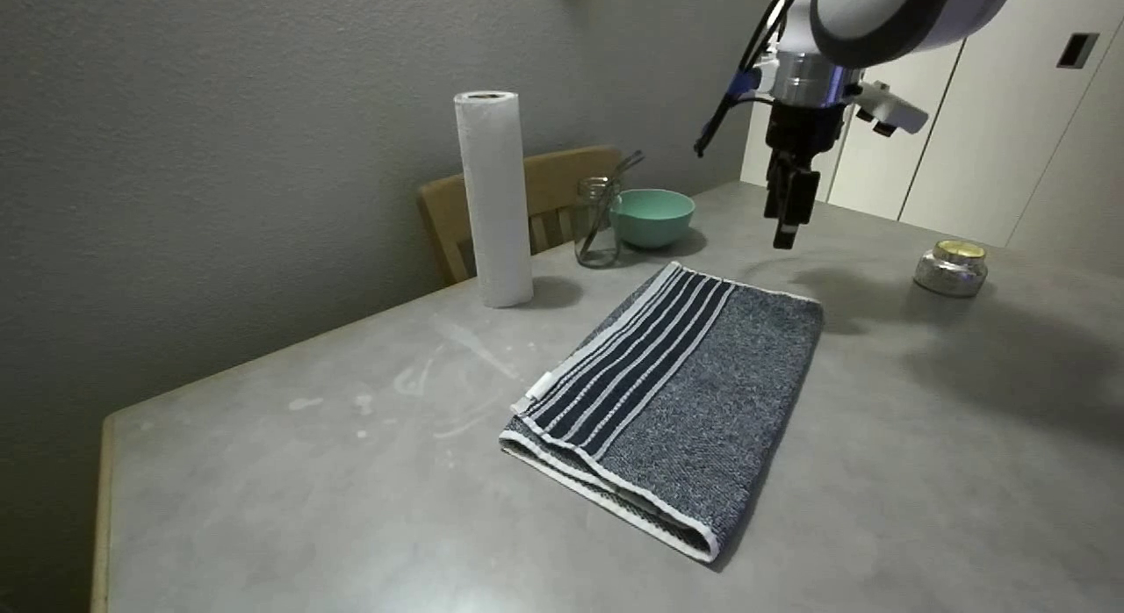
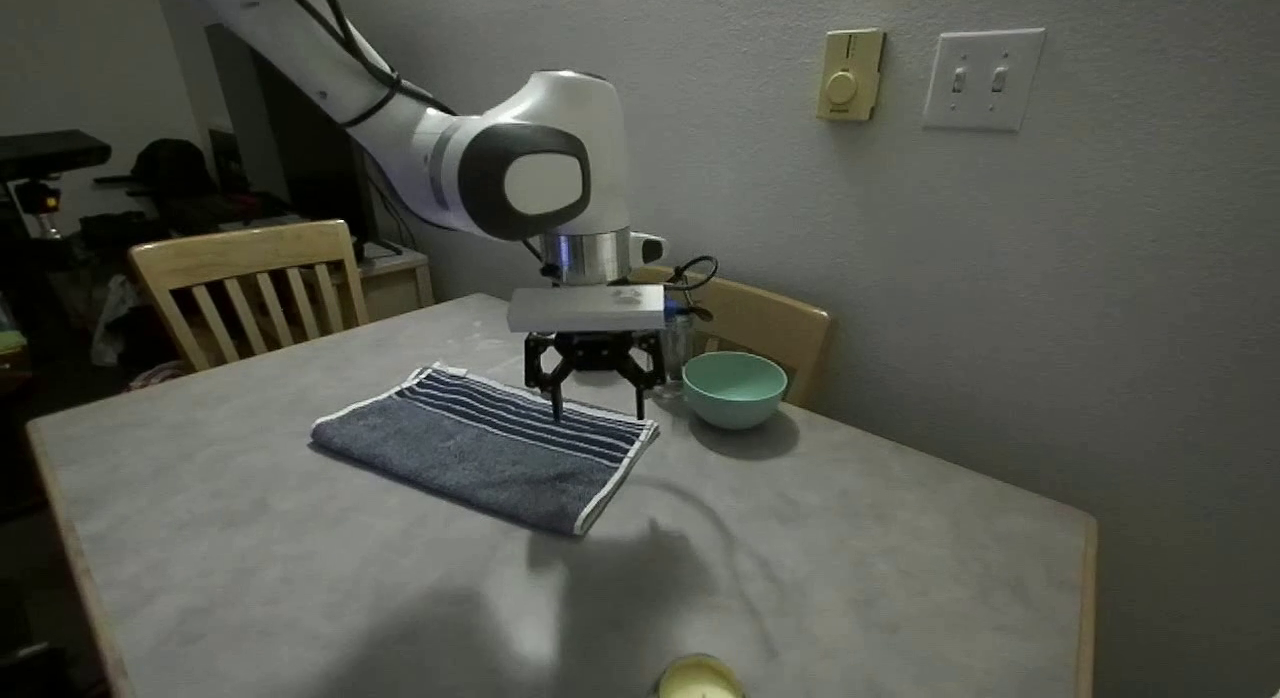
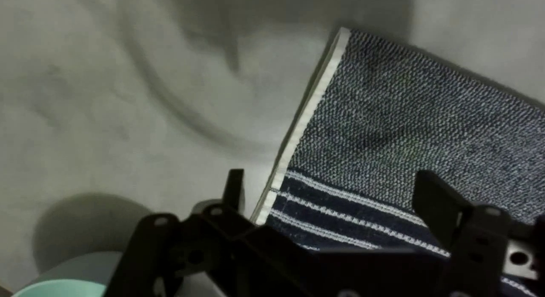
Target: Fold the towel from right to left
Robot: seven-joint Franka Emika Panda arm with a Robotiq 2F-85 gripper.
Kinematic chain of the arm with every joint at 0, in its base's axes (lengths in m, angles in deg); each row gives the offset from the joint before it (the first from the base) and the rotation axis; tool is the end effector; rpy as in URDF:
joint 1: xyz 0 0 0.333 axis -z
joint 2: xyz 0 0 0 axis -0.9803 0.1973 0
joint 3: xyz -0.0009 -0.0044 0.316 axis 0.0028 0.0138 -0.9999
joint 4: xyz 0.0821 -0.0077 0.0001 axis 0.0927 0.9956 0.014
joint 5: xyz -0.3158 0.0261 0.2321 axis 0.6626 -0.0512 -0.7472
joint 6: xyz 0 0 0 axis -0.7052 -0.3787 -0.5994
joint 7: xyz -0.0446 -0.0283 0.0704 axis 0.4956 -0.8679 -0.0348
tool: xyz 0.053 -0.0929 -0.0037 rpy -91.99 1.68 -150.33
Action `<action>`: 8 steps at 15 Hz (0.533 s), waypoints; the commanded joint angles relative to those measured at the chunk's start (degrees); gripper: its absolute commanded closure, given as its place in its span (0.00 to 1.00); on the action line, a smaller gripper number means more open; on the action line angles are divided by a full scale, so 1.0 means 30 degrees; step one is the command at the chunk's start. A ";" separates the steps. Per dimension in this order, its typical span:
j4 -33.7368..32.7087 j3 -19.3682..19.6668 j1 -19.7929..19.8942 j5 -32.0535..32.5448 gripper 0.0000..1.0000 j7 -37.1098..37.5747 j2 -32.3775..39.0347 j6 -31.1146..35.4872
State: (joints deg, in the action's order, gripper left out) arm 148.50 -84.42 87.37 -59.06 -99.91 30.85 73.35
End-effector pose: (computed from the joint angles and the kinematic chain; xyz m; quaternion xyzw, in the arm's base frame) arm 0.6384 -0.0933 0.2383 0.9396 0.3406 0.0125 0.0308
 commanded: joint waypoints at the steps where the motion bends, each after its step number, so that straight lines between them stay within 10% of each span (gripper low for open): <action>1: -0.2279 -0.0375 0.0013 0.0961 0.00 -0.1055 0.2364 -0.0408; 8: -0.5044 -0.0599 0.0106 0.1723 0.00 -0.2241 0.5487 -0.1152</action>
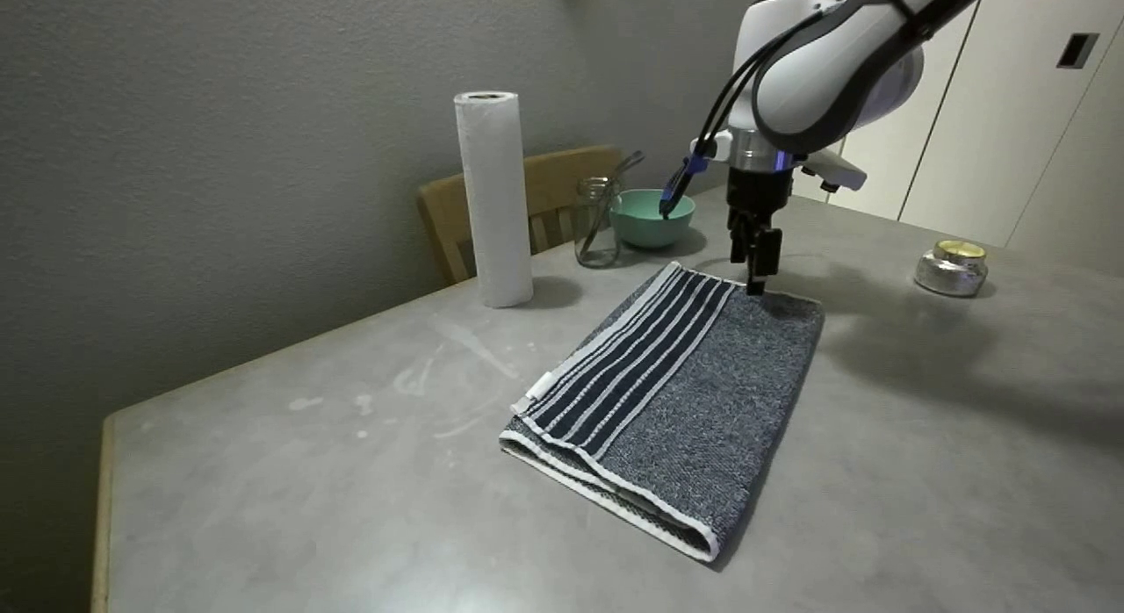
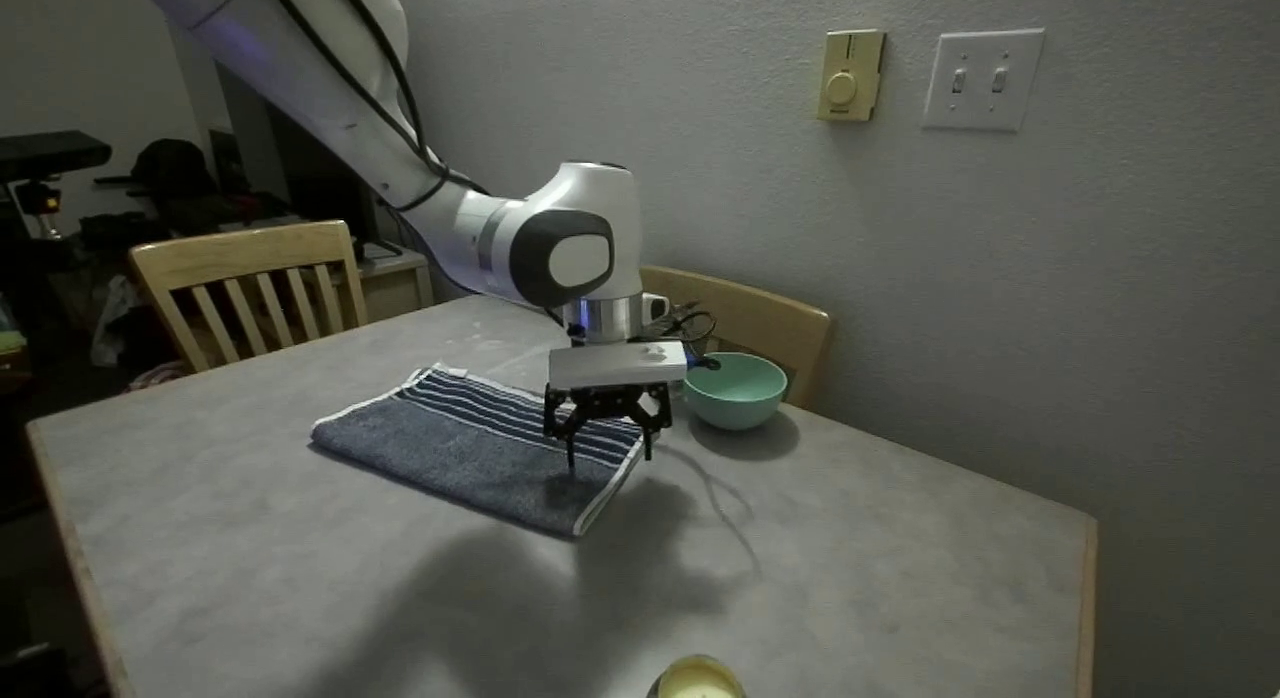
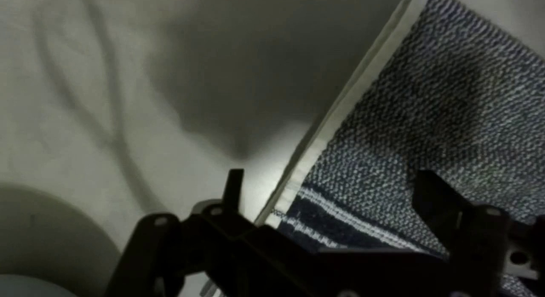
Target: Fold the towel from right to left
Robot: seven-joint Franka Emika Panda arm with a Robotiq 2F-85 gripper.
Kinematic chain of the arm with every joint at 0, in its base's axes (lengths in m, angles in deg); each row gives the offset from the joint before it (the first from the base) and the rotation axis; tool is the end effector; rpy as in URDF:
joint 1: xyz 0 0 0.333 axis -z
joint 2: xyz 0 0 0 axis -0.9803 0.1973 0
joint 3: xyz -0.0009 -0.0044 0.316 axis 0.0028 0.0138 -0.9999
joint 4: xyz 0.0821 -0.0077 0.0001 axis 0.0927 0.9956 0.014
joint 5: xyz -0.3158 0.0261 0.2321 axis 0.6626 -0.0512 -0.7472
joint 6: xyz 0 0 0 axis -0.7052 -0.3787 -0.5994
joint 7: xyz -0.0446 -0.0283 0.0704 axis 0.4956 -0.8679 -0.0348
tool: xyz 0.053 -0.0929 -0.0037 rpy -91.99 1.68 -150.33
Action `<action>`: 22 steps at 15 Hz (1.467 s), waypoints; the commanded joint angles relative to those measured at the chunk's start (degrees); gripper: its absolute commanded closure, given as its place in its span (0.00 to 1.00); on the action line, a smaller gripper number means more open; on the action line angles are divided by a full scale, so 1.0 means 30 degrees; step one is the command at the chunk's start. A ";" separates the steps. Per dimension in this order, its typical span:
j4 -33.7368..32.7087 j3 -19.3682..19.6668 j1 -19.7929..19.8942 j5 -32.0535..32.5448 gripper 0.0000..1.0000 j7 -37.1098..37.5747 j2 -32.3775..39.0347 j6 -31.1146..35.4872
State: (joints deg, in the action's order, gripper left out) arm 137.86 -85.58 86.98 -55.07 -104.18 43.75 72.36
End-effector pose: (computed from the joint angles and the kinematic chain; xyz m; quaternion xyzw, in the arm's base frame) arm 0.6713 -0.0816 0.1637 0.9117 0.4092 -0.0199 0.0311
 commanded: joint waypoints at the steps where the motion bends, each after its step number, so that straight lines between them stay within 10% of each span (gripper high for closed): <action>1: -0.1800 -0.0466 0.0448 0.0214 0.00 -0.1220 0.1568 -0.0751; 22: -0.4014 -0.2826 0.3721 -0.6391 0.00 -0.2740 0.3140 -0.3229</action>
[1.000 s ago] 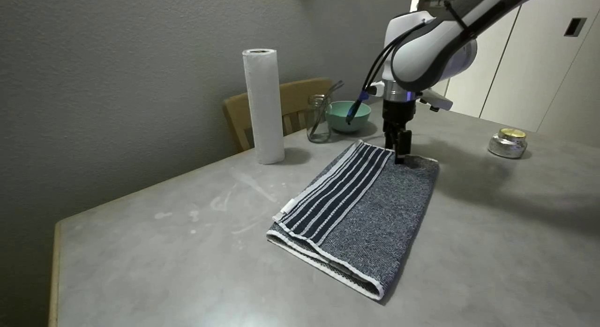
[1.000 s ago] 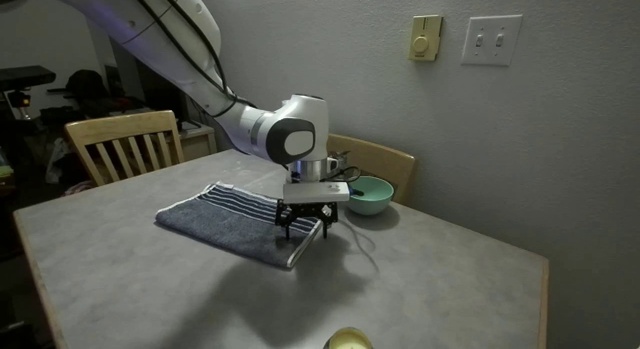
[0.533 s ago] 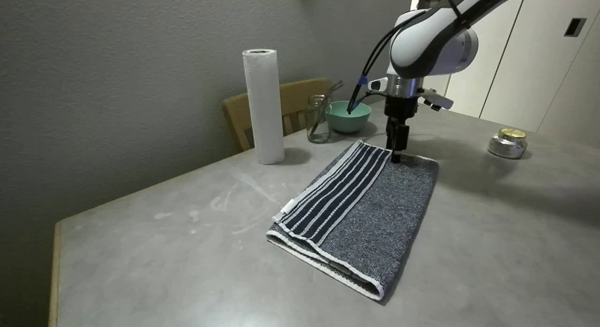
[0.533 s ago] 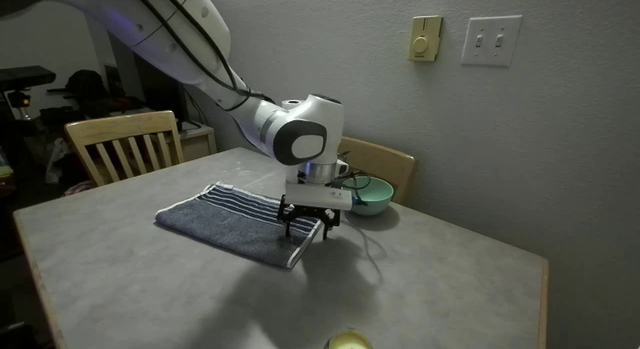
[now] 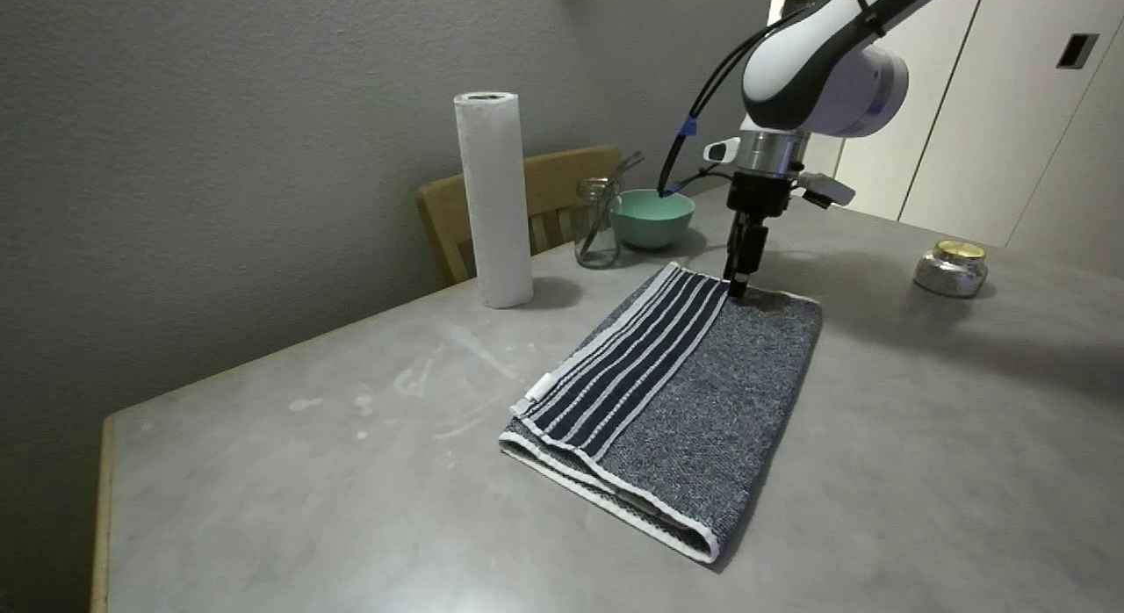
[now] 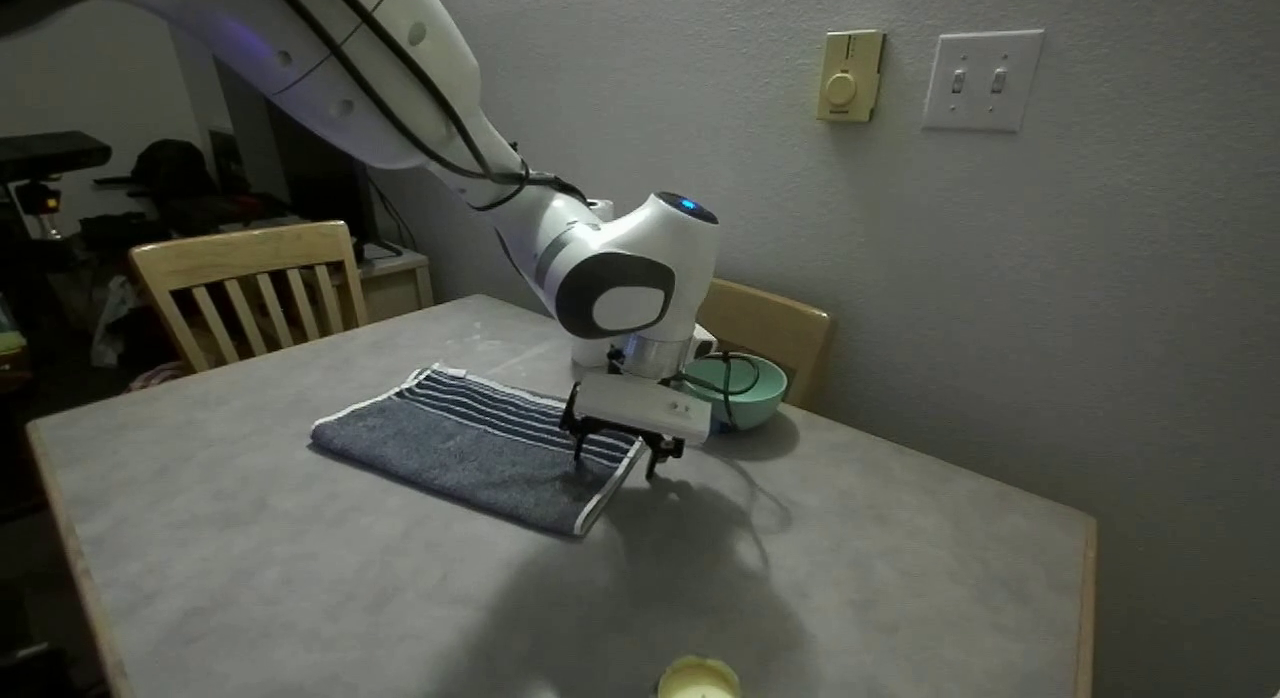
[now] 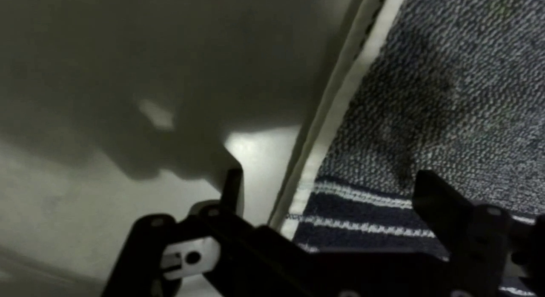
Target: Fold the towel from right to left
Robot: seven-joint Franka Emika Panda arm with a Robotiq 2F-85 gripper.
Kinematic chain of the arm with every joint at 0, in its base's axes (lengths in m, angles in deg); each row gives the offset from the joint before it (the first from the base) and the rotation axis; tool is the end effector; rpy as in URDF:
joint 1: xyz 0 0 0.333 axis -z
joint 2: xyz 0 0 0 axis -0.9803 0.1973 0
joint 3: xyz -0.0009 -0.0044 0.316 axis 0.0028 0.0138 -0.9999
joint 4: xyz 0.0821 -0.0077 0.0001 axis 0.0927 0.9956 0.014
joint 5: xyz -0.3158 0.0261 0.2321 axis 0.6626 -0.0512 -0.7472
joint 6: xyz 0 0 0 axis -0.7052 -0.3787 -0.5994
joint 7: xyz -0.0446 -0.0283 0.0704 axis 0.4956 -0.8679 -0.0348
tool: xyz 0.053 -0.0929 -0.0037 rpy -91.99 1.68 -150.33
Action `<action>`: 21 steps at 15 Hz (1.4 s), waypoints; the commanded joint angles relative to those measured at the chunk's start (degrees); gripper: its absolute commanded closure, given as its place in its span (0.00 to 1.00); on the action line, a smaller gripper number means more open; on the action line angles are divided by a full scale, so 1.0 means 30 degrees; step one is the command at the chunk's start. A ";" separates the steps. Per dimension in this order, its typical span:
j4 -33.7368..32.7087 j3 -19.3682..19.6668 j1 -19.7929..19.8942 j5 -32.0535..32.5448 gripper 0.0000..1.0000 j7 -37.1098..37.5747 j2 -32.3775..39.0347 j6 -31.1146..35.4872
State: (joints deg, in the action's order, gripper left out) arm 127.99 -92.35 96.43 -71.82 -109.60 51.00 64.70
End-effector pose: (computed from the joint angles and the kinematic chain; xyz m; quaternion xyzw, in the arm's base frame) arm 0.6871 -0.1253 0.1402 -0.9424 -0.3123 -0.0214 0.1181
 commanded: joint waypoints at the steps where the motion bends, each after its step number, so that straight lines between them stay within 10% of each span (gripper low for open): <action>1: -0.0791 -0.0628 0.0632 -0.0985 0.00 -0.1085 0.0771 -0.0773; 9: -0.1777 -0.0606 0.0381 -0.1190 0.03 -0.1420 0.1285 -0.2108; 21: -0.2526 -0.0644 0.0424 -0.1334 0.94 -0.1817 0.1632 -0.2346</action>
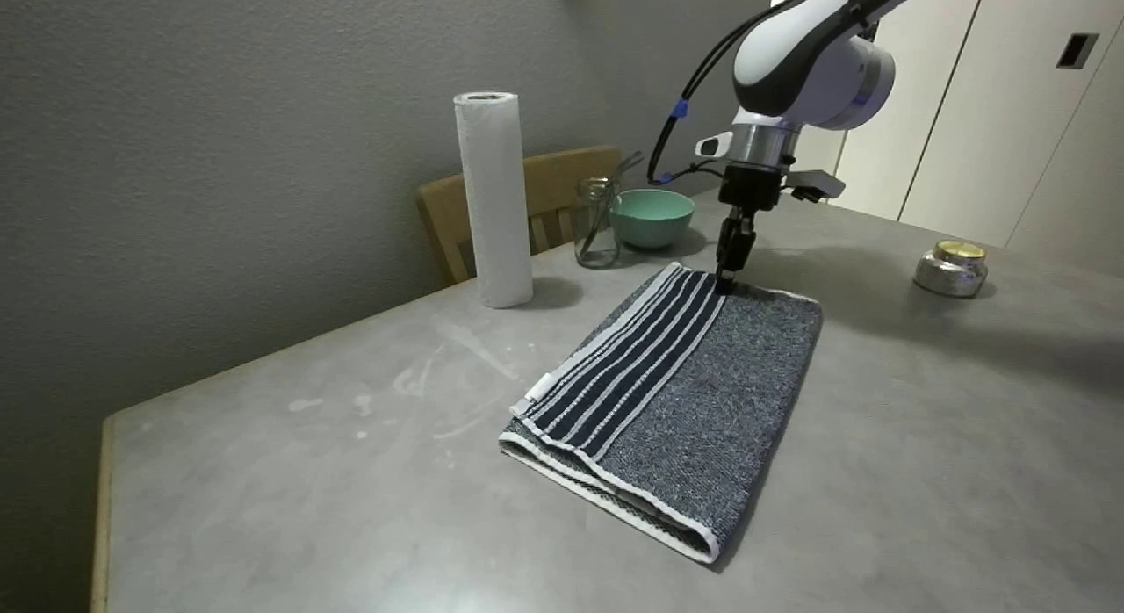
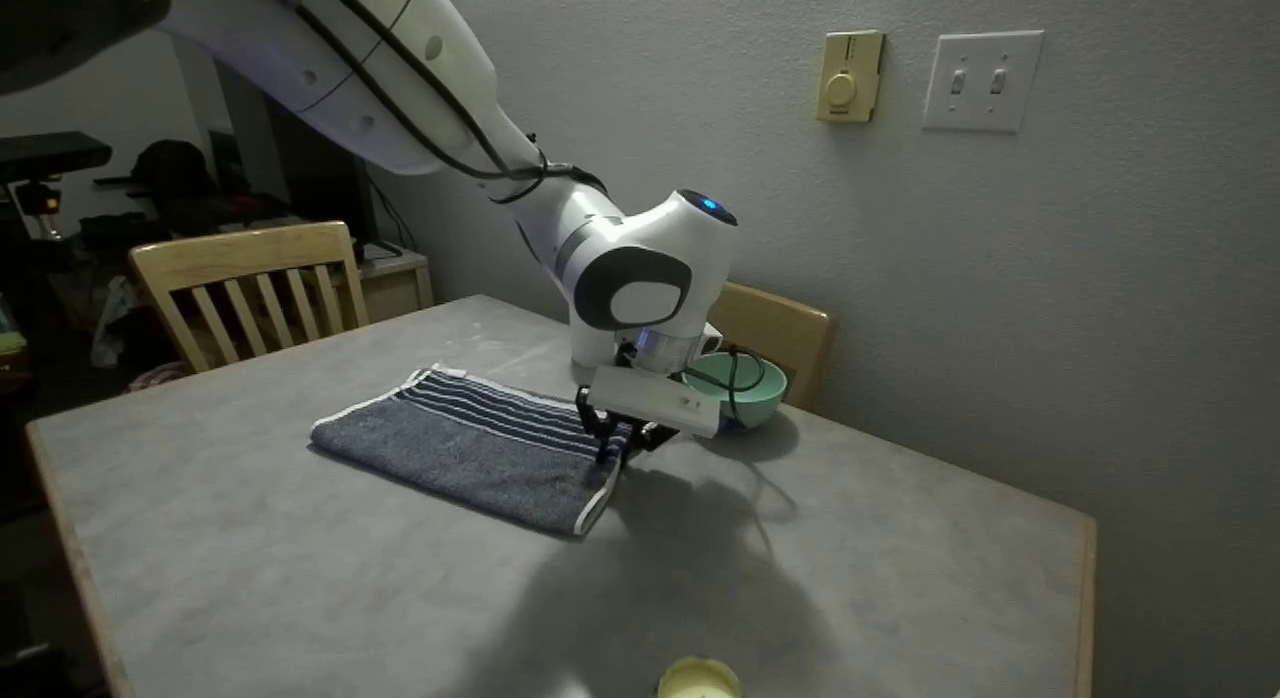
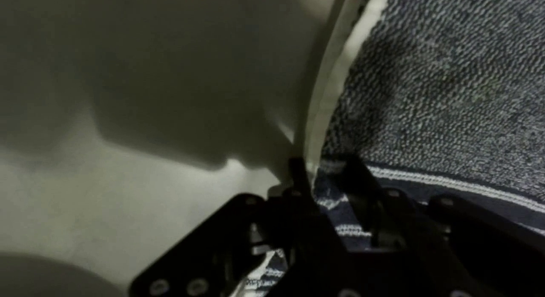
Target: Fold the towel from right to left
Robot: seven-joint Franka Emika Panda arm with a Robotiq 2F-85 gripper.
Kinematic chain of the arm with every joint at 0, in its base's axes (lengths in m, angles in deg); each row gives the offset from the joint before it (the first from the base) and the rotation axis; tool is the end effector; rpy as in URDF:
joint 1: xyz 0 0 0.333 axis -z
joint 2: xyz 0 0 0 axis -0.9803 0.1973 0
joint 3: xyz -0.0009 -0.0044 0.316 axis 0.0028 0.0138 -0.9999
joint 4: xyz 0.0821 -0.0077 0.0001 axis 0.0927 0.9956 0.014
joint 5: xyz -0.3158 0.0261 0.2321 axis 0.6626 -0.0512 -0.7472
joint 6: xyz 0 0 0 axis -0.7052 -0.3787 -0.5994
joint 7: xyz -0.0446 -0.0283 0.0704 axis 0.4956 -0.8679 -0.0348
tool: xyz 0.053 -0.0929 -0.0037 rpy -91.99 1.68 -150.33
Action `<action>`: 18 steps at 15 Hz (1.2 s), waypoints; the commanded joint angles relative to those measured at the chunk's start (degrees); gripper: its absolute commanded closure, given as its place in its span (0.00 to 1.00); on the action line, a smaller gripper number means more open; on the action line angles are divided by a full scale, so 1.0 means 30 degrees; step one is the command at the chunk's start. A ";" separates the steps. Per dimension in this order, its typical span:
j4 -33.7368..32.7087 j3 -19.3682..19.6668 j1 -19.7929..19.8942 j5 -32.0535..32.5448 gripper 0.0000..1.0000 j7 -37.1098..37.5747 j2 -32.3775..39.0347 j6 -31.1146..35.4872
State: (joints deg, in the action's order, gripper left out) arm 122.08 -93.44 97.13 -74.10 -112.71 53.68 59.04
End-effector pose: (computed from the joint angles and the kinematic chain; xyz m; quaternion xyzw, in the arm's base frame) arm 0.7013 -0.1258 0.1439 -0.9322 -0.3272 -0.0241 0.1530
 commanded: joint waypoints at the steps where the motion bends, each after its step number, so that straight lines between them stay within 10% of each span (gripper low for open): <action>1: -0.0594 -0.0282 0.0194 -0.0588 0.98 -0.0794 0.0766 -0.0472; 18: 0.3572 0.1891 -0.1414 0.0779 0.98 0.8357 -0.4780 -0.0786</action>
State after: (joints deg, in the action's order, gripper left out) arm 129.53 -87.24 94.55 -73.43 -87.95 44.18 56.54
